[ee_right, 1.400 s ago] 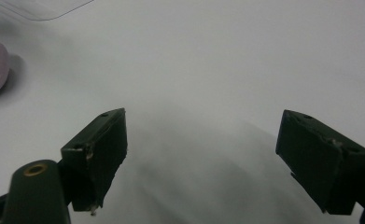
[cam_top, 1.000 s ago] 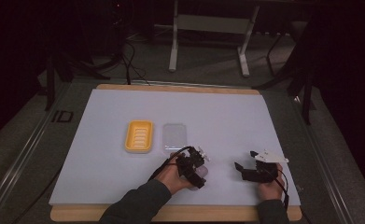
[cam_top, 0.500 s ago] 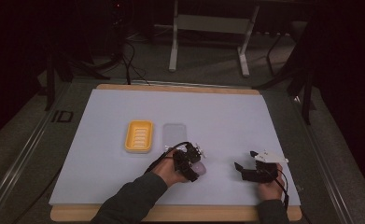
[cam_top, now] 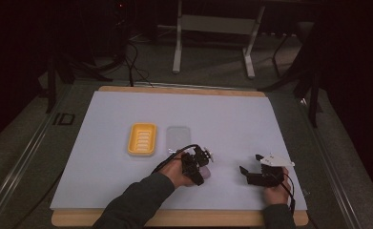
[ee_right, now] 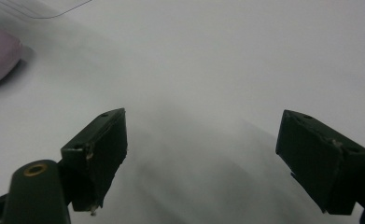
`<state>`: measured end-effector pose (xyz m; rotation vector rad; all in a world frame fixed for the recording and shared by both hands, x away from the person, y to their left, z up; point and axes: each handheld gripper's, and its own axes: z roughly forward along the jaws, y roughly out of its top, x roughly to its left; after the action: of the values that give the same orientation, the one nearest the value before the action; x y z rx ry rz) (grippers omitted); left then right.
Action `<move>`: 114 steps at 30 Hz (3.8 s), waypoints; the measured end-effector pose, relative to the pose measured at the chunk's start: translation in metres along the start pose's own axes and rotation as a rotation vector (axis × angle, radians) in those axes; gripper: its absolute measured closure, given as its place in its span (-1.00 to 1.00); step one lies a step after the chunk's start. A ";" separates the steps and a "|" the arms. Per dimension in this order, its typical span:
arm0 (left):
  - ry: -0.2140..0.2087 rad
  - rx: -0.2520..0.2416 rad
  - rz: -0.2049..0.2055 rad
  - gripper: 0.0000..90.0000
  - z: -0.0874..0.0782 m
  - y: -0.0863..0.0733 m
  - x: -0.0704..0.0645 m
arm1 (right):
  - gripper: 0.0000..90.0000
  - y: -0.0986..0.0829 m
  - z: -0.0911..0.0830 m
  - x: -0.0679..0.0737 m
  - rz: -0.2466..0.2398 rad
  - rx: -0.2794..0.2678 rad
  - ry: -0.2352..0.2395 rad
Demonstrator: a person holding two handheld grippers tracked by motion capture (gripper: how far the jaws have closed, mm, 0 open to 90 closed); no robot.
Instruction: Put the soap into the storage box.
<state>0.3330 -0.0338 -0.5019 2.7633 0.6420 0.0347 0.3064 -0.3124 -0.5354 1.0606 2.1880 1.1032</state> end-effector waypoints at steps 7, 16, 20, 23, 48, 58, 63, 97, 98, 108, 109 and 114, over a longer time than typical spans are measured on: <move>0.023 0.028 0.013 -0.02 0.001 0.003 -0.003 | -0.64 0.000 0.000 0.000 -0.001 0.002 -0.001; 0.034 0.041 0.031 0.10 0.000 0.004 -0.004 | -0.64 0.000 0.000 0.000 -0.002 0.001 0.000; 0.033 0.042 0.038 0.10 -0.001 0.004 -0.004 | -0.64 0.000 0.000 0.000 -0.002 0.001 0.000; 0.041 0.044 0.040 0.10 -0.001 0.003 -0.003 | -0.64 0.000 0.000 0.000 -0.002 0.001 0.000; 0.048 0.045 0.021 0.10 -0.007 -0.003 0.005 | -0.64 0.000 0.000 0.000 -0.002 0.001 0.002; 0.055 0.037 0.015 0.10 -0.012 -0.004 0.008 | -0.64 0.000 0.000 0.000 -0.003 -0.001 0.004; 0.057 0.033 0.013 0.10 -0.015 -0.005 0.009 | -0.64 0.000 0.000 0.000 -0.004 -0.001 0.005; 0.065 0.001 -0.015 0.10 -0.033 -0.011 0.021 | -0.64 0.000 0.000 0.001 -0.008 0.000 0.005; 0.065 0.001 -0.017 0.10 -0.034 -0.011 0.021 | -0.64 0.000 0.000 0.001 -0.008 0.000 0.005; 0.068 -0.003 -0.025 0.10 -0.038 -0.013 0.025 | -0.64 0.000 0.000 0.000 -0.007 0.000 0.005; 0.070 -0.002 -0.028 0.10 -0.039 -0.014 0.025 | -0.64 0.000 0.000 0.000 -0.007 0.000 0.005; 0.073 -0.007 -0.034 0.10 -0.042 -0.015 0.027 | -0.64 0.000 0.000 0.000 -0.008 0.000 0.005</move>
<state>0.3474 0.0033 -0.4674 2.7550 0.7053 0.1302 0.3060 -0.3121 -0.5354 1.0500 2.1940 1.1031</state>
